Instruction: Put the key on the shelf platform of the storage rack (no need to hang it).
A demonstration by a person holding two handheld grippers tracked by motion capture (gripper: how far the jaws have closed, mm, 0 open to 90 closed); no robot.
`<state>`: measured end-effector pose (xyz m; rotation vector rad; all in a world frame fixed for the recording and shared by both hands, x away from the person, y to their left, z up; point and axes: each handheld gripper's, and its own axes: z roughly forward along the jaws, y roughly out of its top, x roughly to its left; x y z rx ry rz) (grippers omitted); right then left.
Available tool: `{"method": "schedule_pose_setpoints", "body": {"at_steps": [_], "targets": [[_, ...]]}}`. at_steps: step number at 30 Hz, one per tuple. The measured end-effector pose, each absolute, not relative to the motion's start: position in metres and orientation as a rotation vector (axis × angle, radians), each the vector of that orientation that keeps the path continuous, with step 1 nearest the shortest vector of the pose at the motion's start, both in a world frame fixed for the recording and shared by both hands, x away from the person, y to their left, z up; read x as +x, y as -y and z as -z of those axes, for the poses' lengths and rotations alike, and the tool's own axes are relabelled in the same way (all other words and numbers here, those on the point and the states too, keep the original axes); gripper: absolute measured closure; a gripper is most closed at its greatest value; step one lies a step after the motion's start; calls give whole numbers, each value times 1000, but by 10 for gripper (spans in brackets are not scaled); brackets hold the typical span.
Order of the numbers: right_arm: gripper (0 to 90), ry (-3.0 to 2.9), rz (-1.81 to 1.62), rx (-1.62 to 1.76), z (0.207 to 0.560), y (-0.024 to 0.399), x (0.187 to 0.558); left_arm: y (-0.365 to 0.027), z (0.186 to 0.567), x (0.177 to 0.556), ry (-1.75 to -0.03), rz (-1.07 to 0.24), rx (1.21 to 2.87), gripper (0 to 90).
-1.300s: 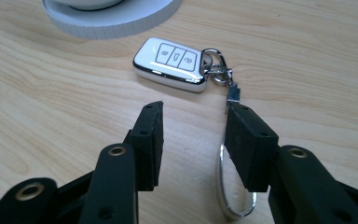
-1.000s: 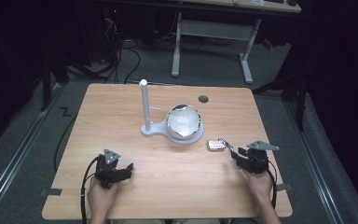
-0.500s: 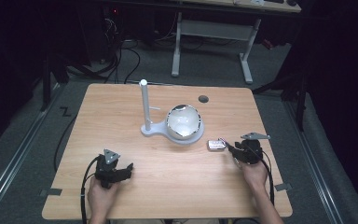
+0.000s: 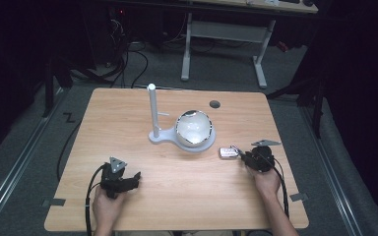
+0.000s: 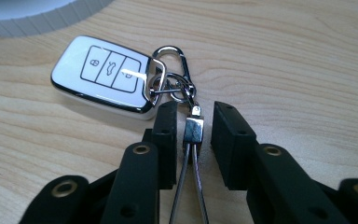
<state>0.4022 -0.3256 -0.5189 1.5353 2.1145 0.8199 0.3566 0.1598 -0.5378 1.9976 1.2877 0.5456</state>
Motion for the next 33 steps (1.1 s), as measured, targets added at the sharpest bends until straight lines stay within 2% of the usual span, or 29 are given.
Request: {"method": "schedule_pose_setpoints", "body": {"at_steps": [10, 33], "targets": [[814, -2122, -791, 1490, 520, 319, 400, -160, 538, 357, -1288, -543, 1993, 216], [822, -2033, -999, 1392, 489, 324, 380, -160, 538, 357, -1288, -546, 1997, 216]]}}
